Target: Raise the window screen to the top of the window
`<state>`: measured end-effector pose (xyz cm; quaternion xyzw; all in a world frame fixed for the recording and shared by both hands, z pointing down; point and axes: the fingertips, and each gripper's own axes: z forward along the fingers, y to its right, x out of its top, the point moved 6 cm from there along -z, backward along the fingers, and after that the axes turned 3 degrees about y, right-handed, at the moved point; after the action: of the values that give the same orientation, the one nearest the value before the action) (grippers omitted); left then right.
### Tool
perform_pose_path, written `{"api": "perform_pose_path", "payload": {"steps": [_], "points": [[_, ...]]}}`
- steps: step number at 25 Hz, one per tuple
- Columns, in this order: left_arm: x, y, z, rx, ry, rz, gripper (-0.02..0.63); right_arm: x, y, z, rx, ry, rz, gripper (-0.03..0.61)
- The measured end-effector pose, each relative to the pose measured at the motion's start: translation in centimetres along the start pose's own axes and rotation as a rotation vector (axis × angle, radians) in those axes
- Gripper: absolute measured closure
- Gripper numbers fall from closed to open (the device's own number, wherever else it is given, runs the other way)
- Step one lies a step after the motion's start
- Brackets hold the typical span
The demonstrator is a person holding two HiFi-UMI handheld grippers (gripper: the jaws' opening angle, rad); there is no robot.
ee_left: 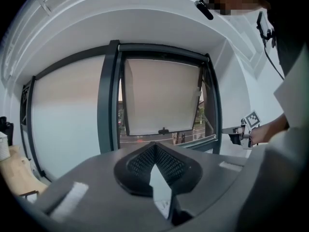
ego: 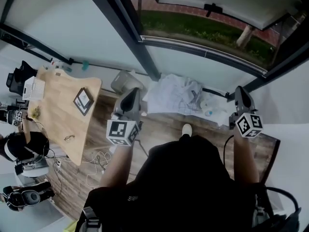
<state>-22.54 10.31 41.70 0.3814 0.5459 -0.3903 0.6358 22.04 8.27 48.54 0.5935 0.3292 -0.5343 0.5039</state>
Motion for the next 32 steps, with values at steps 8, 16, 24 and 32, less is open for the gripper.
{"api": "perform_pose_path", "payload": {"steps": [8, 16, 24, 32], "points": [[-1.7, 2.9, 9.1, -0.071, -0.030, -0.033, 0.607, -1.6, 5.1, 4.4, -0.009, -0.060, 0.017, 0.579], [-2.2, 0.4, 15.2, -0.156, -0.043, -0.001, 0.607, -1.9, 5.8, 7.7, -0.076, -0.076, 0.001, 0.579], [-1.5, -2.8, 23.4, -0.332, -0.009, 0.057, 0.607, 0.6, 4.2, 8.9, -0.234, -0.064, -0.051, 0.578], [-4.1, -3.6, 28.5, -0.464, -0.031, 0.072, 0.607, 0.3, 2.6, 11.8, -0.311, -0.098, -0.078, 0.578]]}}
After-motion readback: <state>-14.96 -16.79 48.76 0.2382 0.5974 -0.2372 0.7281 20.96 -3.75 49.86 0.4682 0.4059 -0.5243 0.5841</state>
